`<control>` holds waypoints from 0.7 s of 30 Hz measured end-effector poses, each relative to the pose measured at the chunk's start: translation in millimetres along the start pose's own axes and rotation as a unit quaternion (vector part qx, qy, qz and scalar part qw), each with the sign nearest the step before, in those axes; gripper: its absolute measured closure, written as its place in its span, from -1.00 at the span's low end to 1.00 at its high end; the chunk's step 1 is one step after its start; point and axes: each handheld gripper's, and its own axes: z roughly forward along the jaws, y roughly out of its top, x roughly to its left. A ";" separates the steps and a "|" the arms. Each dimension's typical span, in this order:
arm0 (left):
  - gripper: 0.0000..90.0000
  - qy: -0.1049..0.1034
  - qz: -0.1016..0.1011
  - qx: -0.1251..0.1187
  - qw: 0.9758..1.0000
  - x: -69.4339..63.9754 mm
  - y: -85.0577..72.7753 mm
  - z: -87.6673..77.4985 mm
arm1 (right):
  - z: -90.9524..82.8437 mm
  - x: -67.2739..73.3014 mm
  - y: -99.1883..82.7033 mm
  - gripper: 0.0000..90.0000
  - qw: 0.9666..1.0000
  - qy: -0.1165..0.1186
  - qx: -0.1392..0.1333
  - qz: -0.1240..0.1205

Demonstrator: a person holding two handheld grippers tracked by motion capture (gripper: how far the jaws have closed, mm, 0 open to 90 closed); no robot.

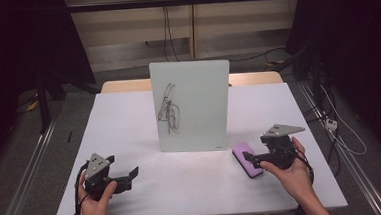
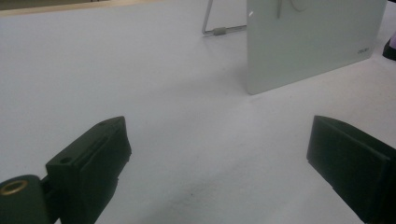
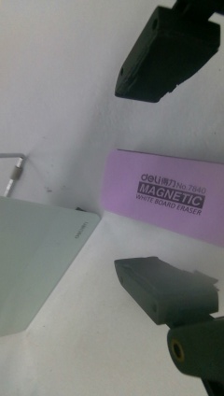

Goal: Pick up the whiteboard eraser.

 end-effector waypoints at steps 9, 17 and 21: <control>-0.87 -0.002 -0.001 0.001 1.000 0.8 0.1 -0.3 | 15.6 1.3 15.5 -0.68 0.998 -0.001 0.062 0.005; -0.87 -0.002 0.000 0.003 1.000 1.8 0.4 -1.6 | 25.8 0.6 7.6 -0.50 0.996 -0.007 0.092 0.004; -0.87 0.001 -0.004 0.006 1.000 2.6 -0.7 -1.4 | 28.8 0.5 4.4 -0.39 0.994 -0.011 0.110 0.014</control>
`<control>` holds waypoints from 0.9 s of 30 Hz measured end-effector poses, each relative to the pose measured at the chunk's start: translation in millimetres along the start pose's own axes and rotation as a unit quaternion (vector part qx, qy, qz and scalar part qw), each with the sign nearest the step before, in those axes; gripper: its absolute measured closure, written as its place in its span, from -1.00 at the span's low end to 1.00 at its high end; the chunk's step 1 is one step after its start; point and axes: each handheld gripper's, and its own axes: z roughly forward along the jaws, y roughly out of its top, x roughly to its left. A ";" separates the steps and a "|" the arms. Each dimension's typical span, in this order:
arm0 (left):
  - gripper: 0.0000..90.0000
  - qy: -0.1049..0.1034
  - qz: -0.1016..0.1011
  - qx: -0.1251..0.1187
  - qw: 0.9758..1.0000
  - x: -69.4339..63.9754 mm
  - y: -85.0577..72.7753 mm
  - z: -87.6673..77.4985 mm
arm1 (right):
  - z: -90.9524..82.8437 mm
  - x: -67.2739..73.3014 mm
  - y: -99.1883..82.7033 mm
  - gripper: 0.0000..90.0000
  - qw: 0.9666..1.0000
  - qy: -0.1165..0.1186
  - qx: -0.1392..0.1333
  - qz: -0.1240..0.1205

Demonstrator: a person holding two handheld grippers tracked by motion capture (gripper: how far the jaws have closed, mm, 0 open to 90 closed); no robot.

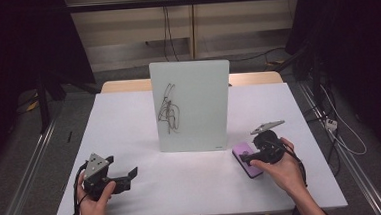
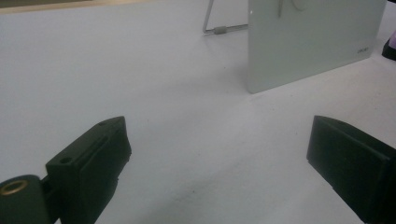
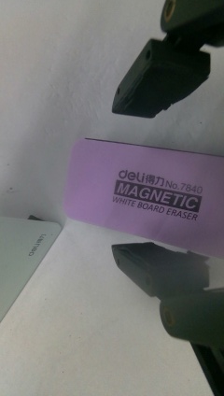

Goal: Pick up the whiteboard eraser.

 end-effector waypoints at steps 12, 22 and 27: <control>-0.87 -0.002 0.002 0.001 1.000 0.0 0.0 -0.7 | 7.8 8.4 1.3 -0.24 1.000 -0.008 0.016 -0.001; -0.87 -0.001 0.001 0.006 1.000 1.7 -0.4 -0.1 | 13.7 12.0 0.2 -0.18 0.999 -0.021 0.045 0.001; -0.87 -0.003 0.002 0.006 1.000 1.0 -0.4 0.2 | 14.0 14.2 0.8 -0.16 0.998 -0.027 0.053 -0.001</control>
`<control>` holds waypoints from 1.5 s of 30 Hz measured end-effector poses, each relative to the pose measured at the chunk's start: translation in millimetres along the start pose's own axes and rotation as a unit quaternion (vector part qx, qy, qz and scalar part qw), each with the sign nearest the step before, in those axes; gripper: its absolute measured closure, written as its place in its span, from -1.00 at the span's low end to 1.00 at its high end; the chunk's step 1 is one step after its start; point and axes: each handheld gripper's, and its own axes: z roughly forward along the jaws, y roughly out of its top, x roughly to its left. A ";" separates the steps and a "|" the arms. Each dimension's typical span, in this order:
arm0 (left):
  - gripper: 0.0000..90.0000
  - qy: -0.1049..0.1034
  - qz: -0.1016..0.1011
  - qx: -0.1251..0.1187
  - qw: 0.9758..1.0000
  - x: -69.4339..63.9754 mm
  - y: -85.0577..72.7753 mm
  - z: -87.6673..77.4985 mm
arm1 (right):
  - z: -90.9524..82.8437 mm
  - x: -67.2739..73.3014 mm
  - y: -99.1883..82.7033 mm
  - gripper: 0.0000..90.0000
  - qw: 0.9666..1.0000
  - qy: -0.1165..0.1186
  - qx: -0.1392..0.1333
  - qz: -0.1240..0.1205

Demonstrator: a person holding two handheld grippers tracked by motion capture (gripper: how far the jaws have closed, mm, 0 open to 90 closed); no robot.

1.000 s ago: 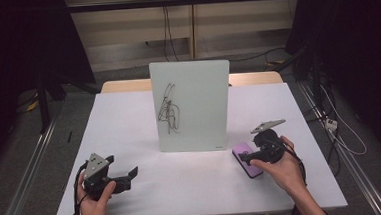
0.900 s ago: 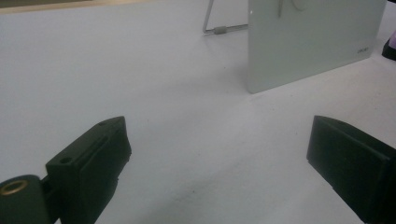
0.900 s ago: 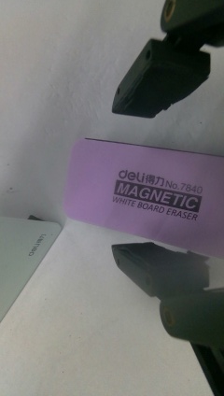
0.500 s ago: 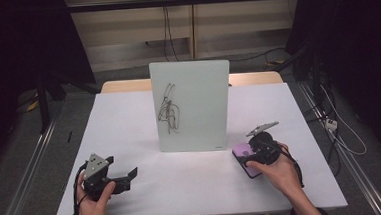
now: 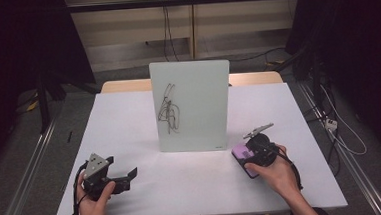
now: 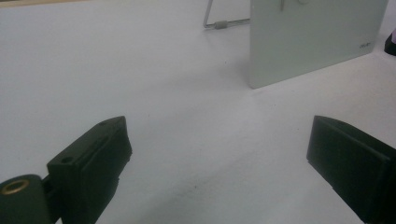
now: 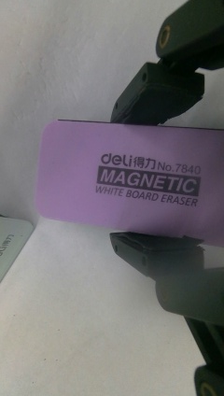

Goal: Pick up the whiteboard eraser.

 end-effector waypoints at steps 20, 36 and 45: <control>-0.87 0.000 -0.003 0.001 1.000 1.1 -0.1 0.2 | -0.5 0.2 3.1 -0.08 1.000 0.008 0.012 -0.019; -0.87 -0.001 -0.005 0.001 1.000 2.1 -0.5 -0.6 | -12.1 -8.9 -7.4 -0.08 0.999 0.041 -0.031 -0.009; -0.87 -0.004 -0.007 0.002 1.000 3.0 -0.8 0.3 | -22.2 -9.4 -11.0 -0.08 0.996 0.055 -0.070 -0.015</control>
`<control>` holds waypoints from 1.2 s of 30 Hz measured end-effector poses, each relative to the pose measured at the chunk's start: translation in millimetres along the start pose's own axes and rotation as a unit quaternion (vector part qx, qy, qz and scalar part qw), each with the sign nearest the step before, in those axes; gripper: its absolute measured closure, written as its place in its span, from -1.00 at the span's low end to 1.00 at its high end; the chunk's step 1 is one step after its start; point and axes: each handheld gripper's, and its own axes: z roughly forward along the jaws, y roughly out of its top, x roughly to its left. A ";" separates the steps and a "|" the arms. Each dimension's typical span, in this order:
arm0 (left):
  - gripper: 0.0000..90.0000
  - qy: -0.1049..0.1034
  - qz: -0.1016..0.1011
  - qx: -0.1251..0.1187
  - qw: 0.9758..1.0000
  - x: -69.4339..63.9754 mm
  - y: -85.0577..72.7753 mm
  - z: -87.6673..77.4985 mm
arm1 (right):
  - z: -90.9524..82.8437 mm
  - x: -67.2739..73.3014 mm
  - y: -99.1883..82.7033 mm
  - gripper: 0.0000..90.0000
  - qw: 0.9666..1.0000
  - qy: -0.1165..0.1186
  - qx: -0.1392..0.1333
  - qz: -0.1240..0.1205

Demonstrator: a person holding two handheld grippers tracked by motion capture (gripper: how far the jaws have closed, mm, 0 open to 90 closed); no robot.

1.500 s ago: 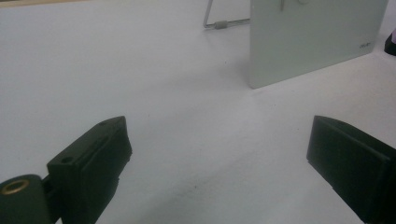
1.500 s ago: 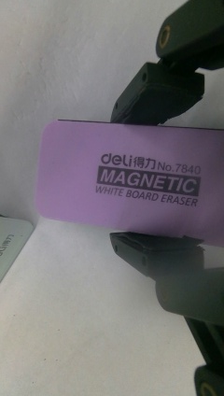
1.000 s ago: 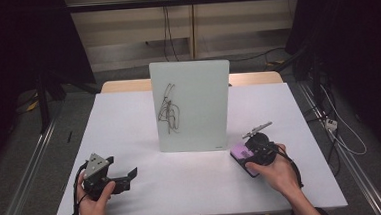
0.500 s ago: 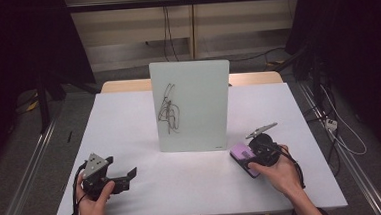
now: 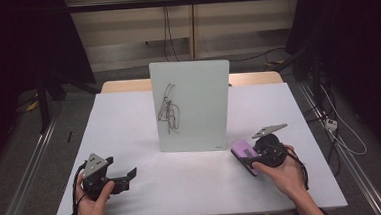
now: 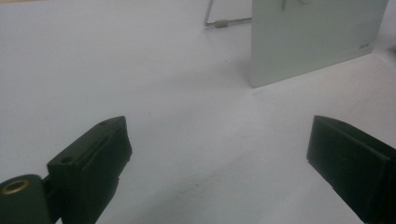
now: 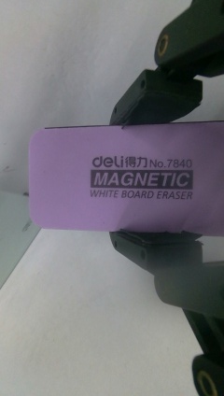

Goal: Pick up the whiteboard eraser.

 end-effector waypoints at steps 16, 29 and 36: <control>-0.87 -0.001 0.003 0.000 1.000 1.3 0.9 1.5 | -9.8 6.5 1.1 -0.08 0.998 0.022 -0.053 -0.029; -0.87 -0.003 0.000 0.003 1.000 2.3 -1.1 0.9 | -13.7 10.9 3.5 -0.08 0.995 0.045 -0.083 -0.041; -0.87 -0.002 -0.009 0.001 1.000 6.4 -0.5 0.3 | -15.9 18.6 8.6 -0.08 0.990 0.062 -0.111 -0.058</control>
